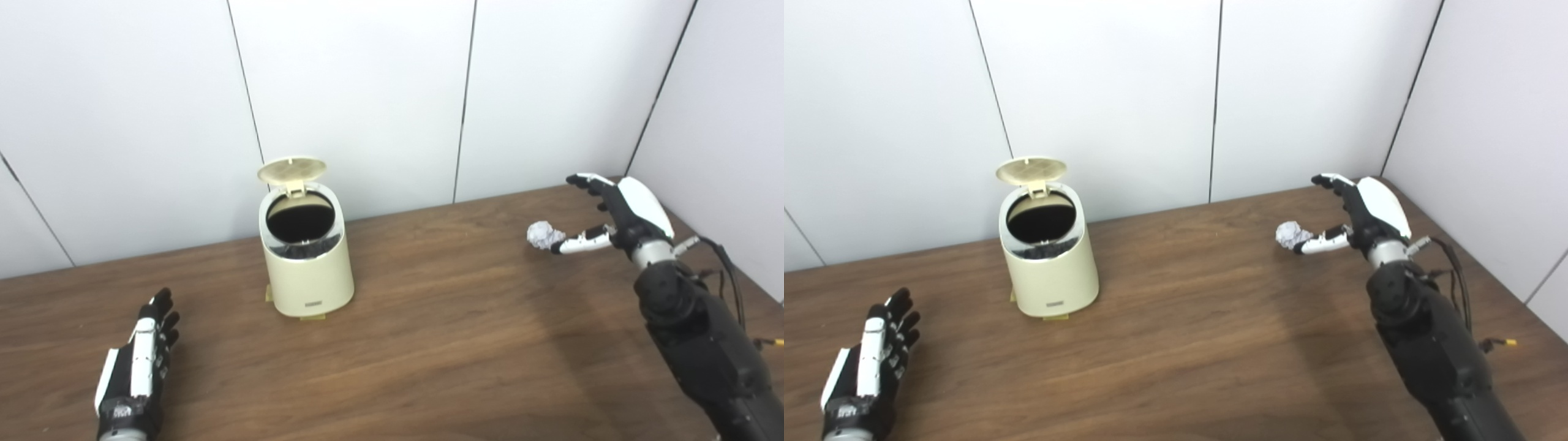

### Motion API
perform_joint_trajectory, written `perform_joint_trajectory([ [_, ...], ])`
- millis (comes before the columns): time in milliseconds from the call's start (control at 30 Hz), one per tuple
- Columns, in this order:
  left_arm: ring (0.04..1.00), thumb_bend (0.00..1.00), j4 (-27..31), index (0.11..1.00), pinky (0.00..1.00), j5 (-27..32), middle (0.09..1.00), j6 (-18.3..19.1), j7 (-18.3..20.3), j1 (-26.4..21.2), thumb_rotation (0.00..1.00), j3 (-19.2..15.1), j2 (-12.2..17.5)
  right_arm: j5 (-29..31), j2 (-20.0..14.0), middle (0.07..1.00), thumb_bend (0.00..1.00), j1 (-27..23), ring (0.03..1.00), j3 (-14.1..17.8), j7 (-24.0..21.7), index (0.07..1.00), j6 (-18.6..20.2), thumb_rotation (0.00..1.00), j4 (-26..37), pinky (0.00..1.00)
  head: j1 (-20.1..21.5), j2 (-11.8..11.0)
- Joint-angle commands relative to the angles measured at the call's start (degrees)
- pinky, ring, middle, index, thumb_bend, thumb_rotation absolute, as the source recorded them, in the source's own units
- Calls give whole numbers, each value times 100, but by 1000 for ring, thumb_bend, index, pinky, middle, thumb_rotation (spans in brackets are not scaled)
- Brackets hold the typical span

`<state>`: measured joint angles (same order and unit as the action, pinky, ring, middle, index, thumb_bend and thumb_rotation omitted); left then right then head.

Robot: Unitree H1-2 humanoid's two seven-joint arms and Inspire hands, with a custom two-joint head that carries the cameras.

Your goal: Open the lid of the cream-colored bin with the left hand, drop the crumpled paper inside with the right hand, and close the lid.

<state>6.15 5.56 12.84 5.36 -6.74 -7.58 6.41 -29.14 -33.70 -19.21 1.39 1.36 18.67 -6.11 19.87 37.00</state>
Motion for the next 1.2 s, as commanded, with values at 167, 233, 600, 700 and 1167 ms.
perform_joint_trajectory([
  [167, 974, 486, 487, 986, 987, 183, 989, 197, -2, -123, 1000, -9, 117, -273, -241, 832, 913, -734, 845, -259, 110, 780, -316, 14, -812, 730, -33, 37],
  [233, 977, 478, 526, 986, 992, 198, 991, 228, 15, -121, 1000, 10, 132, -266, -240, 831, 918, -872, 842, -320, 90, 777, -300, 15, -997, 720, -33, 37],
  [600, 990, 463, 705, 1000, 1000, 284, 1000, 277, 118, -60, 1000, 55, 233, -283, -284, 818, 920, -1276, 823, -500, 179, 756, -374, 40, -1687, 703, -61, 77],
  [700, 992, 485, 740, 1000, 1000, 280, 1000, 312, 120, -59, 1000, 73, 253, -265, -291, 810, 917, -1301, 817, -521, 206, 752, -398, 39, -1766, 704, -61, 77],
  [1167, 991, 483, 1100, 997, 996, 297, 1000, 586, 176, -73, 999, 176, 303, -611, -399, 729, 908, -1402, 685, -919, 503, 702, -994, 23, -2396, 589, -159, 155],
])
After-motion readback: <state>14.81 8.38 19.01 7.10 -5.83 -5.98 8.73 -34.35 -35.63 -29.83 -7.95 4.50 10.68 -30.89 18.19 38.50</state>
